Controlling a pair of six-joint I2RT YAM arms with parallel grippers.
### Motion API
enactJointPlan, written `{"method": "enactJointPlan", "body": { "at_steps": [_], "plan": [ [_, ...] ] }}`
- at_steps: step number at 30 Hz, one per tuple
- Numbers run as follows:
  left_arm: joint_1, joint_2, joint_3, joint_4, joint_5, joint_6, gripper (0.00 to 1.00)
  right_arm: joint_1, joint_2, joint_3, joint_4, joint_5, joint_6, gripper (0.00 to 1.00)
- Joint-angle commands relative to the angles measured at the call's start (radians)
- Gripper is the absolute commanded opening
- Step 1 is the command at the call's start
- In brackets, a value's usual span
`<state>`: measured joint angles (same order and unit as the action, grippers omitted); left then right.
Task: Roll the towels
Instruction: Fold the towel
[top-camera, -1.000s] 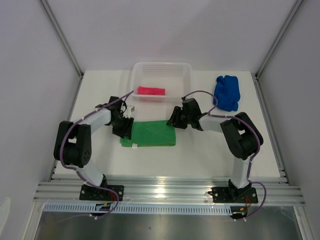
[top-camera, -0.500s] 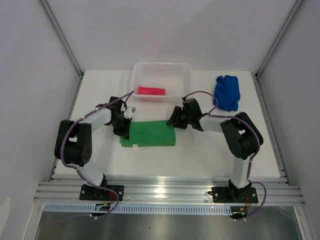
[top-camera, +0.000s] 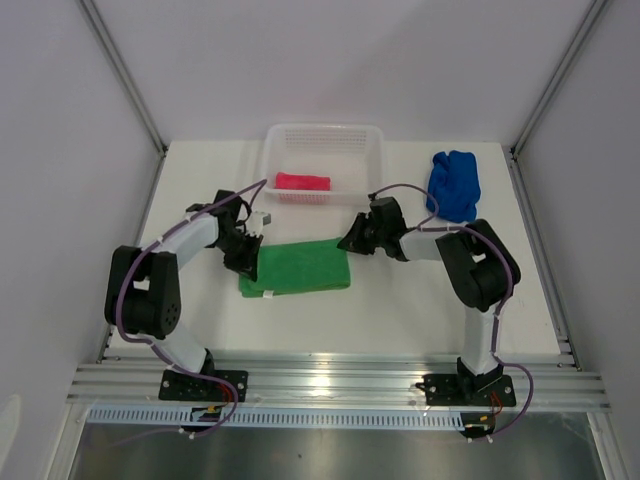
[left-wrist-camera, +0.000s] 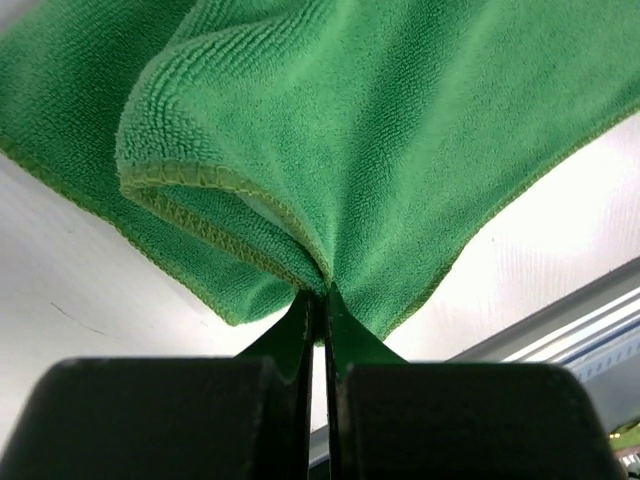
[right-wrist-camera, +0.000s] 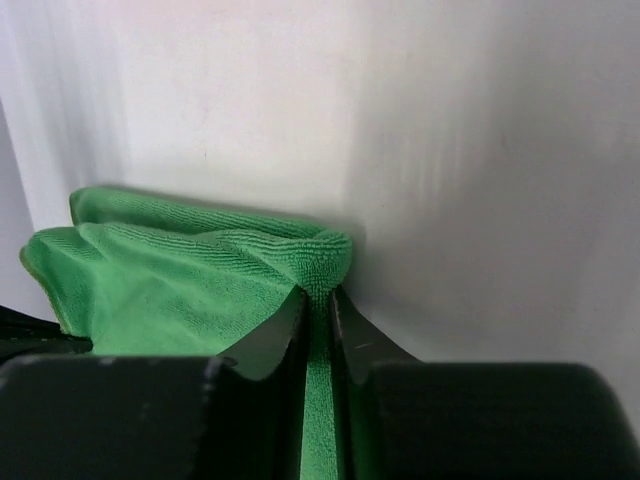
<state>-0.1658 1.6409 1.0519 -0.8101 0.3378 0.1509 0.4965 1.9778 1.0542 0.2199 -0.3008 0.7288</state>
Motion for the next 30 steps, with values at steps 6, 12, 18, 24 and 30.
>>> {"method": "enactJointPlan", "body": {
  "at_steps": [6, 12, 18, 24, 30],
  "plan": [
    [0.064, -0.067, 0.070, -0.141, 0.030, 0.117, 0.01, -0.021, -0.003, -0.086, 0.021, 0.003, 0.043, 0.01],
    [0.130, 0.008, -0.003, -0.115, -0.022, 0.171, 0.01, 0.023, -0.085, -0.082, -0.023, 0.035, 0.006, 0.43],
    [0.163, 0.103, -0.016, -0.074, -0.045, 0.185, 0.01, 0.022, -0.097, -0.036, -0.065, 0.057, -0.069, 0.48],
    [0.198, 0.103, -0.013, -0.049, -0.051, 0.184, 0.28, 0.042, -0.040, 0.004, -0.062, 0.026, -0.088, 0.48],
    [0.244, 0.024, 0.049, -0.130, -0.033, 0.193, 0.46, 0.056, -0.059, -0.014, -0.031, 0.017, -0.094, 0.47]
  ]
}}
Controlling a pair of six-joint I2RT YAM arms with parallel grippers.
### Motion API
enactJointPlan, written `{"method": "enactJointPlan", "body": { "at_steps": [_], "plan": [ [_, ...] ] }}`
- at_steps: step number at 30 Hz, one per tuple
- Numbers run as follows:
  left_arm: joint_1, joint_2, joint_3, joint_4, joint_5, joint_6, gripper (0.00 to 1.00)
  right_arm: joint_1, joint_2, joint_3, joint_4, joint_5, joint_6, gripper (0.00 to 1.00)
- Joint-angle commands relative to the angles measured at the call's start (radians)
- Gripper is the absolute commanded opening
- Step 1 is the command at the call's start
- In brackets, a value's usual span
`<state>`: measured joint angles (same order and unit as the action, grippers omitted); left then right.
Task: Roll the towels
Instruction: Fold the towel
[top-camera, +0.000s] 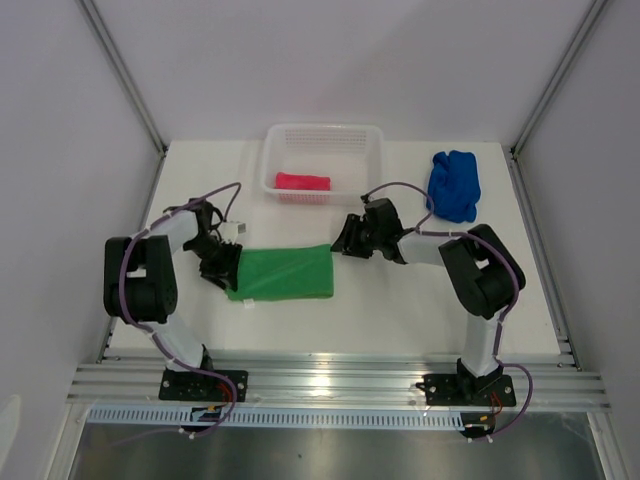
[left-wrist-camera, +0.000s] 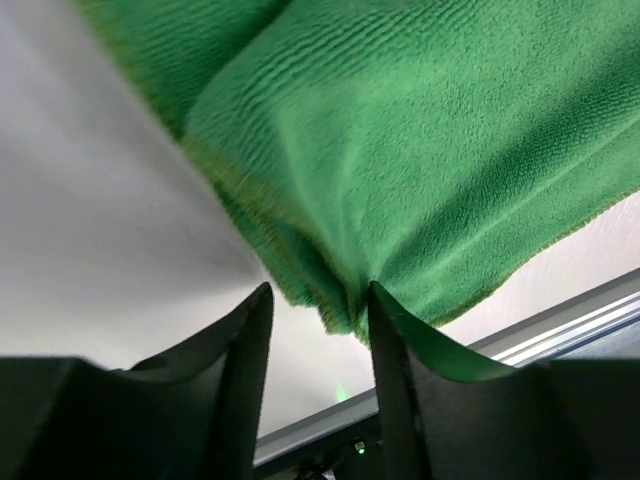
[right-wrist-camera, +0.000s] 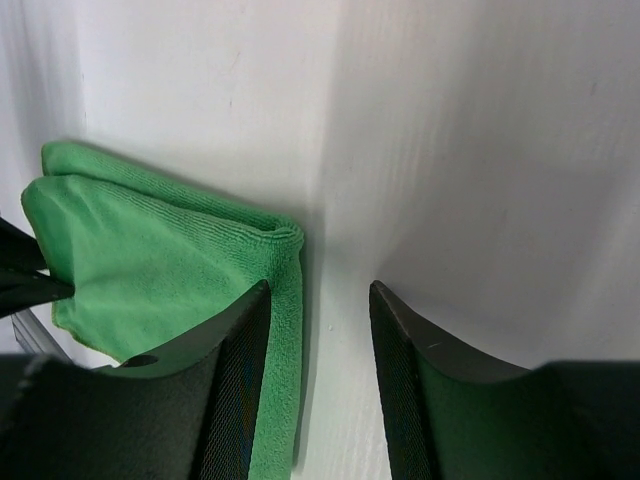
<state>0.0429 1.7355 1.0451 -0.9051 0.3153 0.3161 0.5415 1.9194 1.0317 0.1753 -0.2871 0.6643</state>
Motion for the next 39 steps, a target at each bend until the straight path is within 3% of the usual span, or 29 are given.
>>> {"method": "enactJointPlan", "body": {
  "at_steps": [1, 8, 16, 25, 26, 30, 37, 39],
  "plan": [
    [0.040, -0.083, 0.065, -0.050, 0.002, 0.031, 0.48, 0.011, -0.006, 0.007, 0.015, 0.002, -0.034, 0.47],
    [0.041, -0.119, 0.194, -0.065, 0.039, 0.029, 0.53, 0.032, -0.106, -0.027, -0.063, 0.040, -0.094, 0.48],
    [0.038, 0.100, 0.316, -0.011, 0.054, -0.012, 0.50, 0.104, -0.174, -0.134, -0.094, 0.009, -0.100, 0.48],
    [0.026, 0.160, 0.310, -0.012, 0.097, 0.000, 0.44, 0.150, -0.137, -0.180, -0.022, -0.064, -0.060, 0.47],
    [0.025, 0.165, 0.299, -0.006, 0.094, -0.005, 0.42, 0.152, -0.137, -0.185, -0.013, -0.072, -0.055, 0.48],
    [0.025, 0.179, 0.300, 0.006, 0.126, -0.015, 0.20, 0.150, -0.166, -0.211, -0.033, -0.072, -0.060, 0.47],
    [0.026, 0.179, 0.300, -0.014, 0.160, 0.000, 0.13, 0.164, -0.172, -0.225, -0.037, -0.119, -0.046, 0.48],
    [0.025, 0.177, 0.299, -0.006, 0.159, 0.001, 0.02, 0.170, -0.165, -0.229, -0.030, -0.118, -0.045, 0.47]
  ]
}}
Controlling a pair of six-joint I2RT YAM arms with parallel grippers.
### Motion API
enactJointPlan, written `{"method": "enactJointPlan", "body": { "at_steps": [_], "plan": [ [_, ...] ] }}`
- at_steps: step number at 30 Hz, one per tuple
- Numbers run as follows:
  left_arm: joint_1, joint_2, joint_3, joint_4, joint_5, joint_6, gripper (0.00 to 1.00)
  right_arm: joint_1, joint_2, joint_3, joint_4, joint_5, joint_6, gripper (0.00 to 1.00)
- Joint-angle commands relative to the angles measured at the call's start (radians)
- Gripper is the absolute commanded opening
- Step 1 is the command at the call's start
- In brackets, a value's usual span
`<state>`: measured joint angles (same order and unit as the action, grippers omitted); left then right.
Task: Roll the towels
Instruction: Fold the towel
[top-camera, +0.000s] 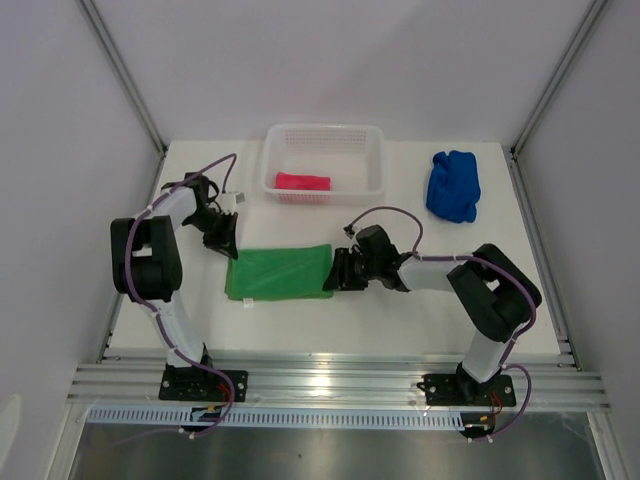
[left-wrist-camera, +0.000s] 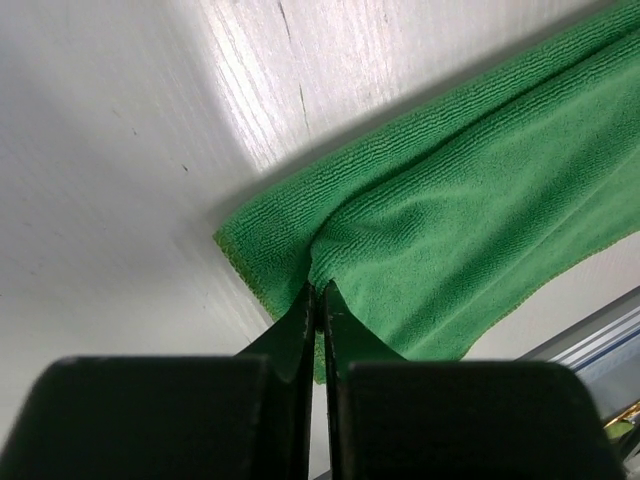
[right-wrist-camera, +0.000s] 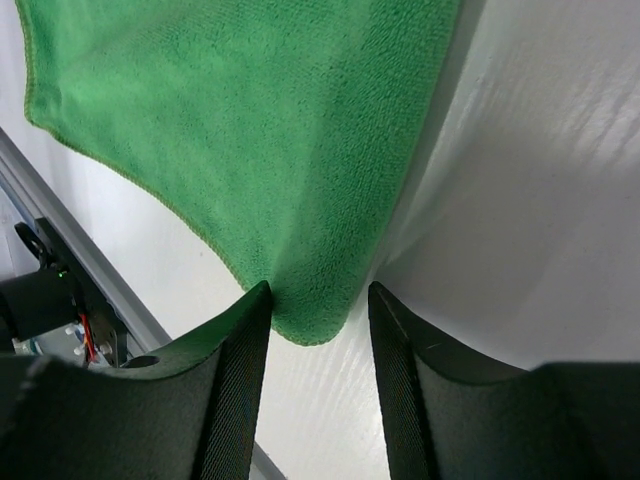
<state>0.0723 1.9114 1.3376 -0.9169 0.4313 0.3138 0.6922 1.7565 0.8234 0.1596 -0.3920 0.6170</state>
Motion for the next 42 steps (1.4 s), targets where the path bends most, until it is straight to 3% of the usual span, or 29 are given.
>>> {"method": "enactJointPlan", "body": {
  "at_steps": [1, 2, 5, 6, 9, 16, 19, 21, 23, 27, 33, 42],
  "plan": [
    [-0.003, 0.003, 0.008, 0.010, 0.043, 0.004, 0.01, 0.020, 0.001, -0.024, -0.009, -0.013, 0.006, 0.47],
    [-0.003, 0.008, 0.011, 0.010, 0.041, -0.001, 0.01, 0.020, 0.008, -0.027, -0.006, -0.015, 0.007, 0.45],
    [-0.005, 0.015, 0.037, 0.013, 0.031, -0.002, 0.01, 0.006, 0.024, -0.038, 0.014, -0.027, 0.027, 0.23],
    [-0.003, 0.014, 0.040, 0.021, 0.009, -0.001, 0.01, 0.000, 0.021, -0.050, 0.018, -0.028, 0.032, 0.10],
    [-0.002, 0.009, 0.054, 0.039, -0.025, 0.010, 0.01, -0.022, 0.003, -0.067, 0.023, -0.028, 0.030, 0.05],
    [-0.005, 0.044, 0.091, 0.070, -0.054, 0.001, 0.01, -0.022, 0.020, -0.063, 0.034, -0.074, 0.020, 0.08],
    [-0.006, 0.051, 0.069, 0.067, -0.052, 0.016, 0.01, -0.017, 0.021, -0.055, 0.037, -0.074, 0.024, 0.19],
    [-0.006, 0.049, 0.052, 0.052, -0.046, 0.027, 0.14, -0.019, 0.009, -0.053, 0.032, -0.071, 0.024, 0.37],
    [-0.005, 0.032, 0.041, 0.043, -0.051, 0.034, 0.34, -0.026, -0.009, -0.041, 0.000, -0.068, 0.010, 0.41],
    [-0.003, -0.018, 0.043, 0.026, -0.062, 0.030, 0.45, -0.063, -0.040, 0.026, -0.060, -0.030, -0.022, 0.44],
    [-0.005, -0.141, 0.057, -0.017, -0.065, 0.030, 0.47, -0.144, 0.047, 0.134, -0.083, 0.021, -0.039, 0.44],
    [-0.114, -0.232, -0.192, -0.045, -0.092, 0.088, 0.45, -0.146, 0.190, 0.244, -0.013, -0.008, 0.004, 0.45]
  ]
}}
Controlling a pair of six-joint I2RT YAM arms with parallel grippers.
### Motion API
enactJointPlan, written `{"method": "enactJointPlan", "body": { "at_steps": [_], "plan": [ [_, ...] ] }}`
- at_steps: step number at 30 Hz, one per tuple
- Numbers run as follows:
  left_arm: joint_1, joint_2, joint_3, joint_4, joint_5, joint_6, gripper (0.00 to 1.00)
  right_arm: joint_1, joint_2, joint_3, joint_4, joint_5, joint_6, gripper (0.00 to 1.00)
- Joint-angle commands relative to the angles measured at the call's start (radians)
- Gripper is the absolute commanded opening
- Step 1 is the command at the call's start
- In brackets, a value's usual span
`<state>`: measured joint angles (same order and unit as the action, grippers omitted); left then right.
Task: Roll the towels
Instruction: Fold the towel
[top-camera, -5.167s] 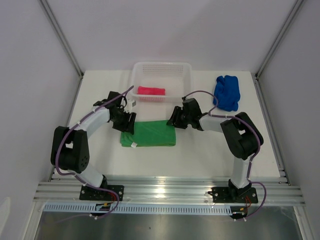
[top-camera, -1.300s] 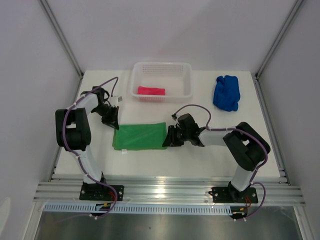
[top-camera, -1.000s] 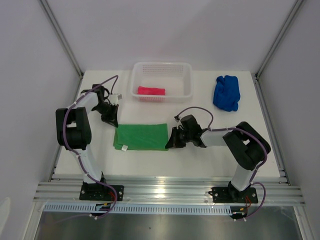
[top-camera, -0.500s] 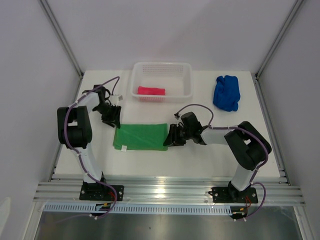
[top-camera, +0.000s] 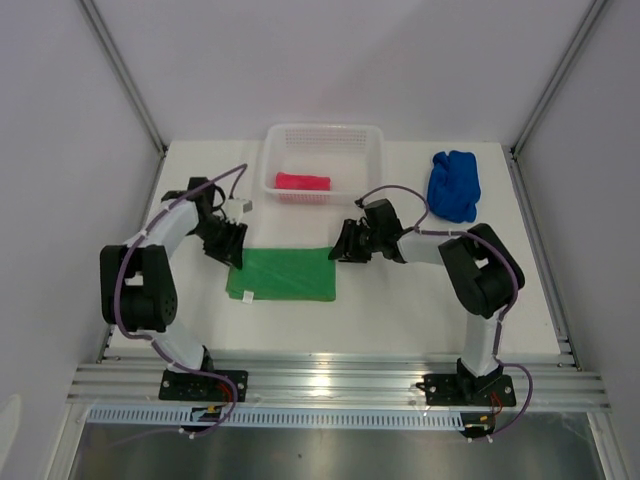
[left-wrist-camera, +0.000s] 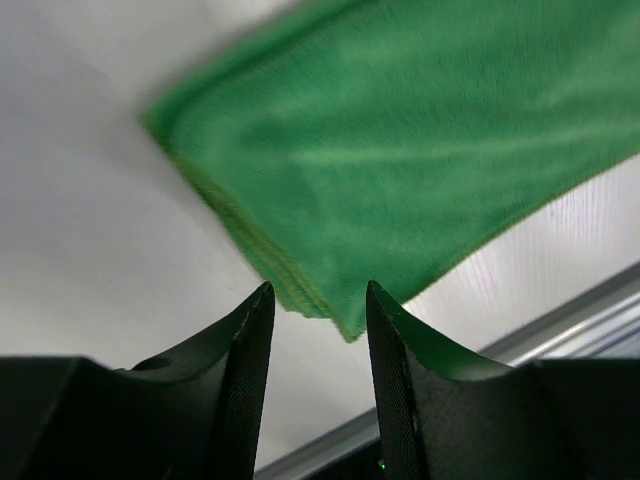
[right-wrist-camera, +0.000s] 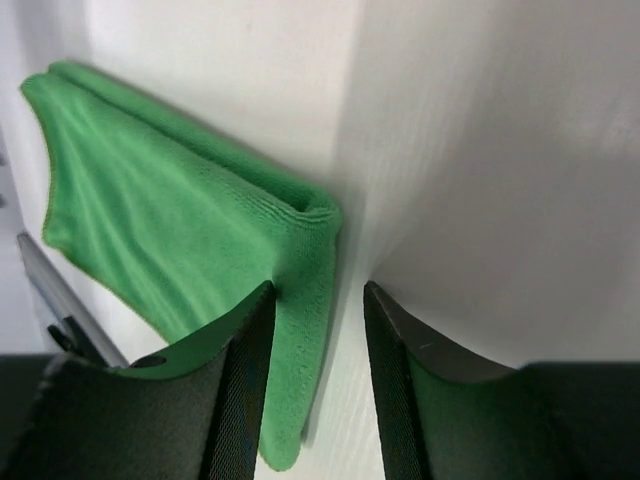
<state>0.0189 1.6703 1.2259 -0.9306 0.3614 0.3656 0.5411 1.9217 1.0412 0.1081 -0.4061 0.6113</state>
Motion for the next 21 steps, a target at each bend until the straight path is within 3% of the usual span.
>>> {"method": "enactJointPlan", "body": {
  "at_steps": [1, 7, 11, 16, 19, 21],
  "plan": [
    [-0.072, 0.026, -0.103, -0.025, -0.048, 0.035, 0.45, 0.005, 0.040, 0.025, 0.057, 0.001, 0.019, 0.45],
    [-0.074, 0.043, -0.153, 0.002, -0.124, 0.024, 0.47, 0.002, 0.074, 0.013, 0.102, 0.006, 0.062, 0.40],
    [-0.074, 0.077, -0.155, 0.016, -0.177, 0.032, 0.42, 0.000, 0.076, 0.000, 0.113, -0.002, 0.090, 0.07],
    [-0.074, 0.069, -0.158, 0.041, -0.177, 0.058, 0.43, -0.001, -0.006, -0.090, 0.081, 0.035, 0.090, 0.05],
    [-0.074, 0.057, -0.125, 0.024, -0.090, 0.073, 0.45, 0.031, -0.093, -0.176, 0.071, 0.053, 0.093, 0.07],
    [-0.073, 0.045, -0.068, 0.000, -0.046, 0.082, 0.47, 0.086, -0.160, -0.207, 0.026, 0.087, 0.090, 0.16]
  ]
}}
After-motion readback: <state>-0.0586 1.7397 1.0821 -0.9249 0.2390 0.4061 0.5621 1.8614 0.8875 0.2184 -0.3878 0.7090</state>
